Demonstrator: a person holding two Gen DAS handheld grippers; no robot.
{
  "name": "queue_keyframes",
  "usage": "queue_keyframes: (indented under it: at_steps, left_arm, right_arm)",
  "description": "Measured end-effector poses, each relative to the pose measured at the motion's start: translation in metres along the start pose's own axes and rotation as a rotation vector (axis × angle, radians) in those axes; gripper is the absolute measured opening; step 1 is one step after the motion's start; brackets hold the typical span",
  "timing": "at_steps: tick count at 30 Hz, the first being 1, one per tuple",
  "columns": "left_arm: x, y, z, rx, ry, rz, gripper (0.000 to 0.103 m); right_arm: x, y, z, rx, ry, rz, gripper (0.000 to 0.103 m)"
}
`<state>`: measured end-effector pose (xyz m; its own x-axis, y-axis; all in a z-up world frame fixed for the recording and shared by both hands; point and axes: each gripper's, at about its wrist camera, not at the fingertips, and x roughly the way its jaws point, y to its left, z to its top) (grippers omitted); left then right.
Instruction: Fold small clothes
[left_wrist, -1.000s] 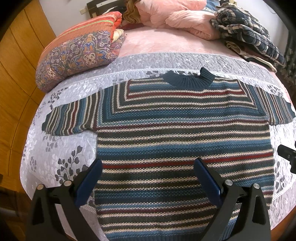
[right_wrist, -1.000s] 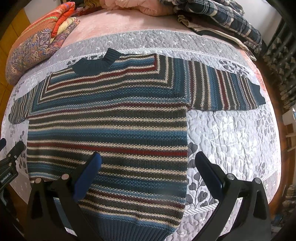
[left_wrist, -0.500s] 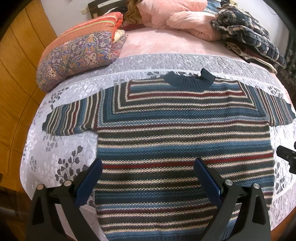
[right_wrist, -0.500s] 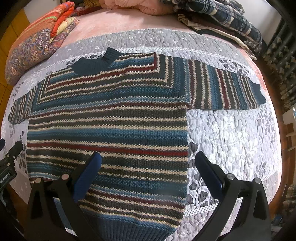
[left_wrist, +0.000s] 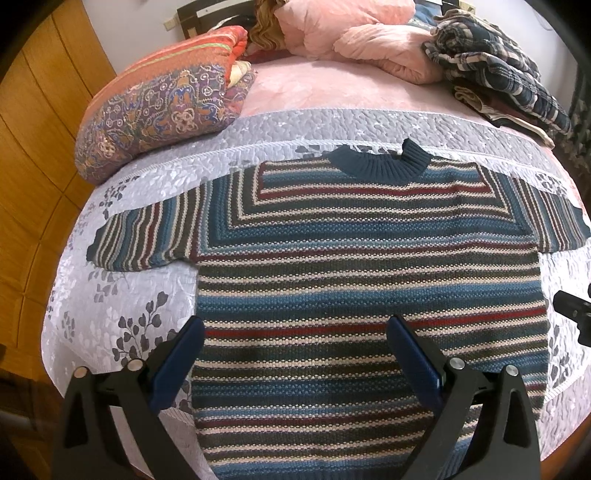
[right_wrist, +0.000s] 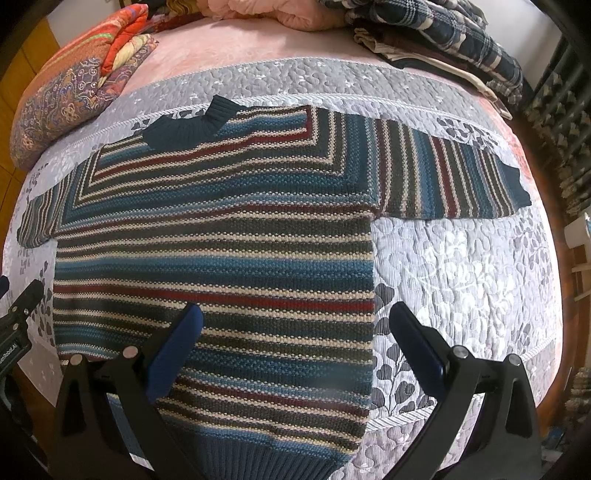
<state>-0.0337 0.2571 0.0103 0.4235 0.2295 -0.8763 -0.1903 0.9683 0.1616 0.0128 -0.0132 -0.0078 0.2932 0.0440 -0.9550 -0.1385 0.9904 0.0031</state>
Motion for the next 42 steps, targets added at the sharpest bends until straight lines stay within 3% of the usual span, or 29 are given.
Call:
queue_keyframes:
  at_steps: [23, 26, 30, 35, 42]
  left_arm:
    - [0.007, -0.025, 0.011, 0.02, -0.006, -0.013, 0.099]
    - [0.014, -0.038, 0.022, 0.012, -0.004, -0.043, 0.099]
    - [0.022, -0.066, 0.046, 0.009, -0.043, -0.072, 0.099]
    - [0.038, -0.102, 0.075, 0.009, -0.056, -0.099, 0.099]
    - [0.056, -0.14, 0.104, -0.01, -0.069, -0.117, 0.099]
  right_arm:
    - [0.004, -0.028, 0.005, 0.025, -0.025, 0.023, 0.1]
    - [0.012, -0.067, 0.013, 0.085, -0.009, 0.026, 0.1]
    - [0.026, -0.158, 0.036, 0.243, 0.004, 0.023, 0.1]
    - [0.059, -0.272, 0.074, 0.362, 0.024, -0.076, 0.1]
    - [0.112, -0.382, 0.099, 0.552, 0.089, -0.028, 0.1]
